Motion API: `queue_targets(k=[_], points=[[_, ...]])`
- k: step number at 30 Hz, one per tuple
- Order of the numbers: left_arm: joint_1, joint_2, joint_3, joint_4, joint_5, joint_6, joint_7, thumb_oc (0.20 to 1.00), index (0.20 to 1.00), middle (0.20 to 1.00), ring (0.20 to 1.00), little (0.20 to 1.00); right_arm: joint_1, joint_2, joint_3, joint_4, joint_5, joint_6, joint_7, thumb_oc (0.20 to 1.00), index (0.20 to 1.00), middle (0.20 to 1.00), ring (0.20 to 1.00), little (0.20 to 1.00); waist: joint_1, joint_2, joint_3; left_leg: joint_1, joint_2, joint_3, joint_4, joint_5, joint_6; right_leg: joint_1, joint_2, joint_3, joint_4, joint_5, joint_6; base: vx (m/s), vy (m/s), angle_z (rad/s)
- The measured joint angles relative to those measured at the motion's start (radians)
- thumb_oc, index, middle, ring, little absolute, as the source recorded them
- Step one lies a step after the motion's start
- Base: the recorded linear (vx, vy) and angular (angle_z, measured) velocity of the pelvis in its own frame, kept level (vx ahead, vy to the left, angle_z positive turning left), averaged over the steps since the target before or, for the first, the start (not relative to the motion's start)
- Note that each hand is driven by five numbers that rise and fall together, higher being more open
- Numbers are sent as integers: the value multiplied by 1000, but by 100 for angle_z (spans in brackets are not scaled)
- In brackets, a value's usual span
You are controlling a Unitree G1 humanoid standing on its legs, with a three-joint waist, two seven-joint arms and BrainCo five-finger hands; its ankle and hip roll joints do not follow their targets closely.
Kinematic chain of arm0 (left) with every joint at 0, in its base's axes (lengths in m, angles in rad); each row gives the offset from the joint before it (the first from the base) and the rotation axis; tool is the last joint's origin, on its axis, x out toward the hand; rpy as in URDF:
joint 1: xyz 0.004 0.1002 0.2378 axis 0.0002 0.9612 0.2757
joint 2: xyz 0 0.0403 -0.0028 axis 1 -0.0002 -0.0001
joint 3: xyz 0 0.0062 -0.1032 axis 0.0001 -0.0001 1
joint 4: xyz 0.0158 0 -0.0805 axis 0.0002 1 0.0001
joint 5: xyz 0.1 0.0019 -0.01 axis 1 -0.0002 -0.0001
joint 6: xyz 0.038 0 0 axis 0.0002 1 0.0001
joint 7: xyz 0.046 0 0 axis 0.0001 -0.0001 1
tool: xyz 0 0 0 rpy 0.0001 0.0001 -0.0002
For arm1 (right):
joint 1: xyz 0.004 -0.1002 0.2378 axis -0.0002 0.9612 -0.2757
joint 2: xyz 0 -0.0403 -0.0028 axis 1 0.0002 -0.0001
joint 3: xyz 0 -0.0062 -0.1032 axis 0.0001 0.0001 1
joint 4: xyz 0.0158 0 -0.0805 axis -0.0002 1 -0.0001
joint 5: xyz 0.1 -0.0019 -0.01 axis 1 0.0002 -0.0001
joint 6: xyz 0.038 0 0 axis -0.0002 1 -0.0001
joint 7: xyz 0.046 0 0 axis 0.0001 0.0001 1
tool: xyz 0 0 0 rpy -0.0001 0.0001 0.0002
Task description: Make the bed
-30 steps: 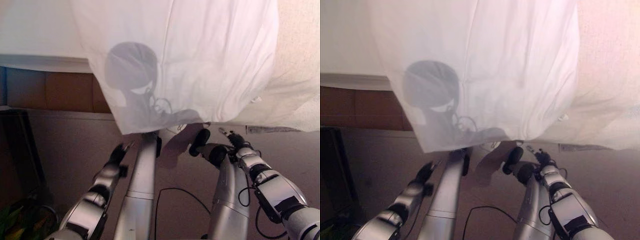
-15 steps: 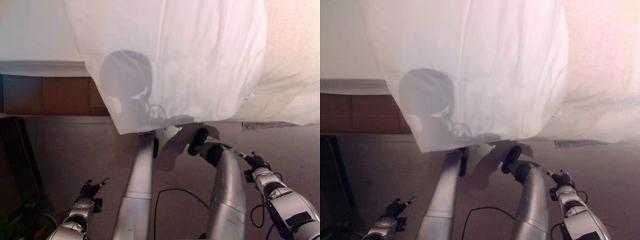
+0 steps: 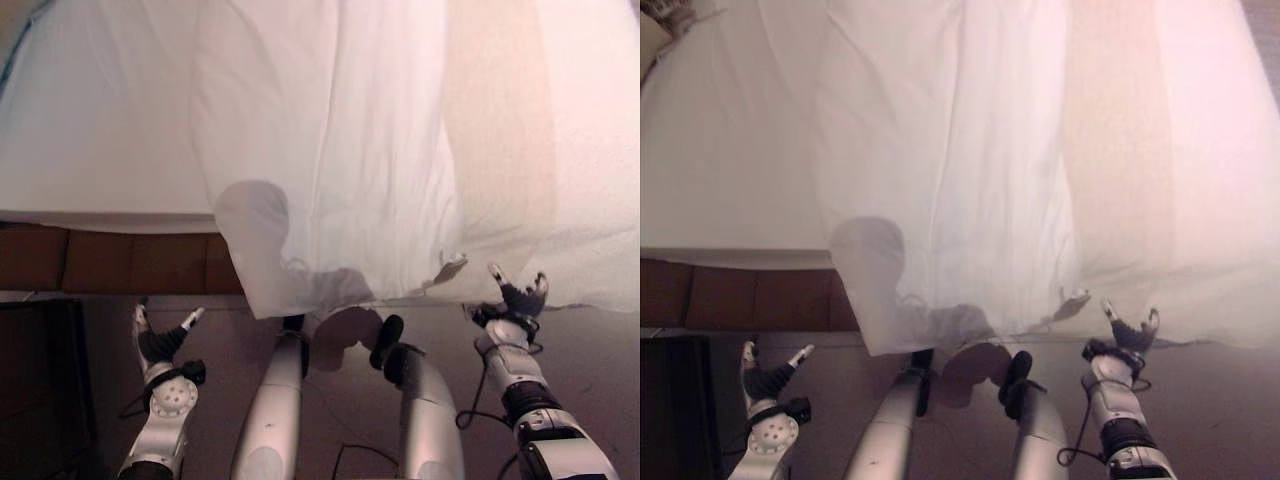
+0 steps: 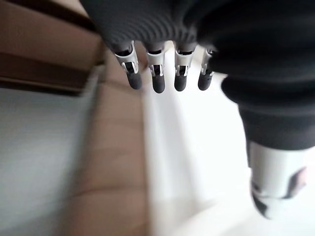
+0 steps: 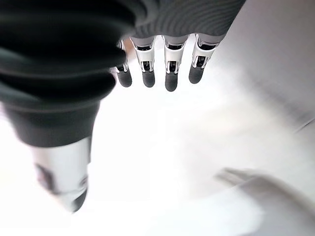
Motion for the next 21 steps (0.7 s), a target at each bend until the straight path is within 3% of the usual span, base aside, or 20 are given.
queue_targets(k=[3,7,11,14,17,21], points=[[-2,7,48,-130,52,-67,54,1000,1000,1000,1000,1000,67,-8,-2,-146,-94,-28,-22,1000,1000,1000,1000,1000,13,15,-17,118,1,-1,-70,7,0,113,5,-18,-55,0,11,101,-17,6],[-19,0,77,-255,75,-122,94,1000,1000,1000,1000,1000,84,-28,22,-283,-194,-43,-2,1000,1000,1000,1000,1000,14,31,-18,139,-1,-4,-91,8,0,136,5,-27,-68,-1,15,5,-5,3],[-61,34,53,-395,-10,-223,-59,1000,1000,1000,1000,1000,106,-109,141,-438,-161,-105,218,1000,1000,1000,1000,1000,13,47,-11,116,-2,-6,-81,8,1,115,2,-28,-57,-1,15,-25,10,1],[-149,39,-2,-432,-299,-278,-281,1000,1000,1000,1000,1000,42,-131,183,-453,7,-134,386,1000,1000,1000,1000,1000,14,57,-7,72,-6,-8,-69,11,0,75,-3,-27,-49,-1,14,-61,46,3],[-276,43,-135,-371,-537,-254,-480,1000,1000,1000,1000,1000,-66,-123,277,-375,176,-128,522,1000,1000,1000,1000,1000,8,59,-5,17,-20,-14,-61,34,1,12,-19,-24,-22,3,10,-115,65,9],[-521,81,-334,-143,-661,-206,-625,1000,1000,1000,1000,1000,-320,-109,456,-185,301,-93,617,1000,1000,1000,1000,1000,-2,72,1,-108,-28,-7,-16,47,3,-118,-30,-6,21,20,0,-114,47,-3]])
